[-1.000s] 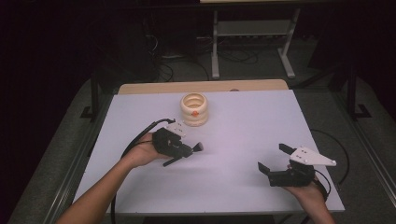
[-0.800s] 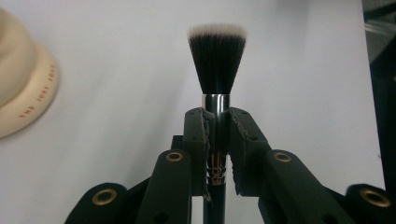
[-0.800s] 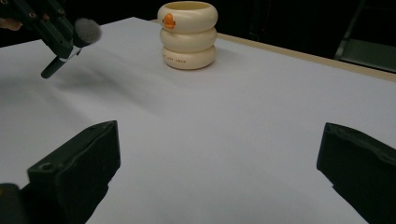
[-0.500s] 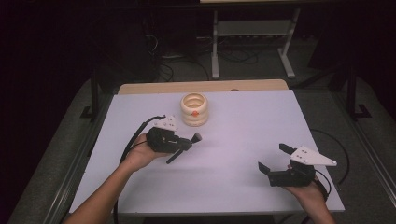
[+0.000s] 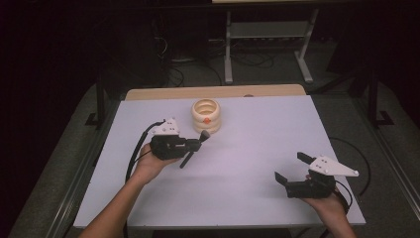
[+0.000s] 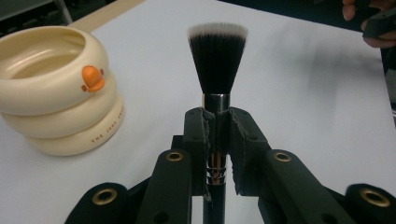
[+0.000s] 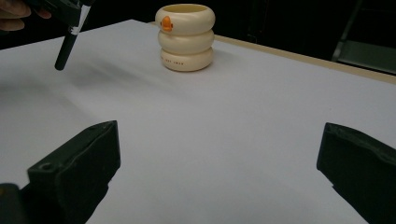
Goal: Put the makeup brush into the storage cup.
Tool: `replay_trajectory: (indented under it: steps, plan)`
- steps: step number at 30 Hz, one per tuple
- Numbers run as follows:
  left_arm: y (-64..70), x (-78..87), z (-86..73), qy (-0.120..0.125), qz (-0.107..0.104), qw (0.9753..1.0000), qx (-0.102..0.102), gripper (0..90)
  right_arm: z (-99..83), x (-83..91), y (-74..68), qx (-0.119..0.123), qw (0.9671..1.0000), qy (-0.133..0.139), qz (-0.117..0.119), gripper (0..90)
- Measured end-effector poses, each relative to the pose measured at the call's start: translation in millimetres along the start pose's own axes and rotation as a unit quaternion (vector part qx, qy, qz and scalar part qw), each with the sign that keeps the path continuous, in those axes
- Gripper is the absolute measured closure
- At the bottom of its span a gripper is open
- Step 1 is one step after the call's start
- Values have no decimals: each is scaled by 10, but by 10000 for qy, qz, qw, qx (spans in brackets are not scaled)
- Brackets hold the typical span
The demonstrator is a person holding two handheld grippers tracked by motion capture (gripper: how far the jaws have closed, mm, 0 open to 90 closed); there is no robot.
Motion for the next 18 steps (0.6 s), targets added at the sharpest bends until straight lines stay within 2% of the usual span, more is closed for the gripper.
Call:
replay_trajectory:
  steps: [6, 18]
  plan:
    - [-22, 16, 9, 206, 9, 9998, 73, 779, 6, 13, 8, -48, 10000, 1, -4, 0]
    - [-78, 72, 65, 541, 134, 9984, 94, 779, 5, 0, 3, -30, 10000, 19, 16, 0]
Point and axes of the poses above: each handheld gripper's, and its own axes: x roughly backward along the jaws, z roughly out of its top, y roughly to its right, the point moved 4 cm from there along -x, roughly forward along the jaws, and after that the axes turned 11 degrees about -z, right-handed, at the moved point
